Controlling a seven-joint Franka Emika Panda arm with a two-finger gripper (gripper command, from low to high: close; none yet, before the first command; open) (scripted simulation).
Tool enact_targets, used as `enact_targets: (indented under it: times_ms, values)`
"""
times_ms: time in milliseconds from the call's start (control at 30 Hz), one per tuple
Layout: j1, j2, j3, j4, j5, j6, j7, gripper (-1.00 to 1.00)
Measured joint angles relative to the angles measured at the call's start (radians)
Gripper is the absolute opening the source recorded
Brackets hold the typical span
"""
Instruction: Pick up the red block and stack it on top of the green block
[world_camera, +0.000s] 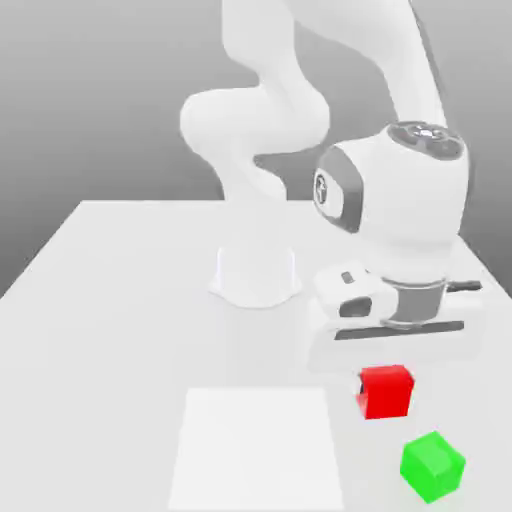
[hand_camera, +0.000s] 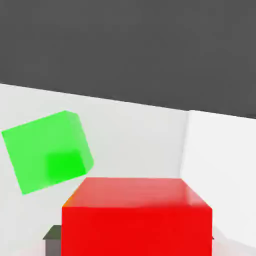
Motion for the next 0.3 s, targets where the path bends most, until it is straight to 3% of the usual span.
enact_targets:
  times_ms: [167, 200, 300]
  values:
    - [0.033, 0.159, -0.015, 0.046, -0.048, 0.113, 0.064, -1.00]
    - [0.037, 0.178, -0.019, 0.047, -0.055, 0.131, 0.069, 1.00]
    - [0.037, 0.178, -0.019, 0.047, -0.055, 0.131, 0.069, 1.00]
